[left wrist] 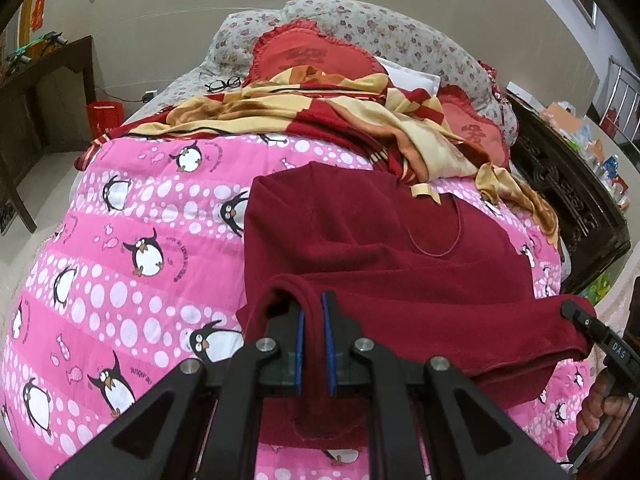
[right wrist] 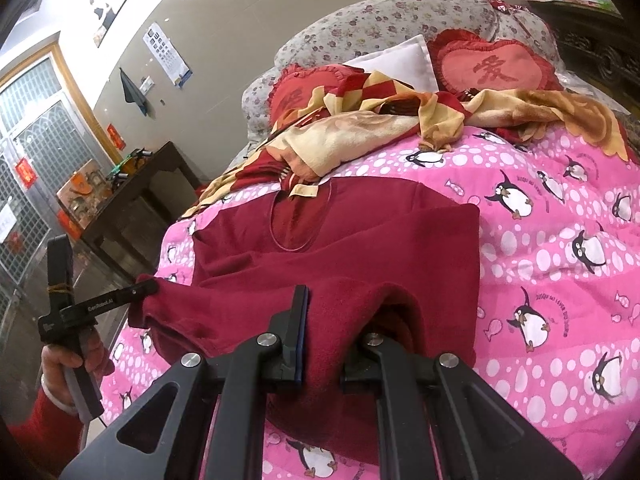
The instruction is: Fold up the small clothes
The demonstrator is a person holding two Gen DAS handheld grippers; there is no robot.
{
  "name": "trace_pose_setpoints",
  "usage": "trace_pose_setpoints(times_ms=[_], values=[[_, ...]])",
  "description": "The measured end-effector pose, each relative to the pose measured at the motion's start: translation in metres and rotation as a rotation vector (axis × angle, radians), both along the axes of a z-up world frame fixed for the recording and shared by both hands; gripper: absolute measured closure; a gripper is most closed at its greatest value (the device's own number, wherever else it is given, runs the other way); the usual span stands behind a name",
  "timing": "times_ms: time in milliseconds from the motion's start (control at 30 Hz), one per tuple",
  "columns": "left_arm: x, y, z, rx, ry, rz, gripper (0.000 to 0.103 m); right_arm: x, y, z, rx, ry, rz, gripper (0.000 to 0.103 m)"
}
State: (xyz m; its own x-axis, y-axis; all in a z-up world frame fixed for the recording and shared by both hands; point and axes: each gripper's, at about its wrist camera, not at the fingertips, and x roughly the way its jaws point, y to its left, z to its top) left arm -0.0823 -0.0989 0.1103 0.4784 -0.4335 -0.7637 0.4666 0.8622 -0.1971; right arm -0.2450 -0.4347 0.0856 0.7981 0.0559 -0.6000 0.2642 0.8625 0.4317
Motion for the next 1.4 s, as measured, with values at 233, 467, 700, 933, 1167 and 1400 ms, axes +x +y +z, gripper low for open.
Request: trace_pose_setpoints(times_ms=[233,467,700,933,1167,1400], values=[[0.014,-0.012,0.002,0.013,-0.017,-0.004,0.094,0.014,-0.013,0.0,-0.001,0.004,-0.017,0.076],[0.033,-0.023,0.0,0.026,-0.016,0.003,0.094,0.03,-0.02,0.001,-0.025,0.012,-0.016,0.076],[0.044,-0.031,-0.005,0.042,-0.011,0.007,0.094,0.044,-0.029,-0.003,-0.011,0.019,-0.032,0.076],[0.055,-0.04,-0.012,0.056,0.002,0.005,0.094,0.052,-0.035,-0.009,-0.015,0.043,-0.032,0.076],[0.065,-0.05,-0.023,0.076,0.023,0.007,0.094,0.061,-0.046,-0.02,0.021,0.078,-0.056,0.076],[0.073,-0.056,-0.032,0.099,0.032,0.008,0.094,0.074,-0.055,-0.03,0.038,0.114,-0.076,0.076]])
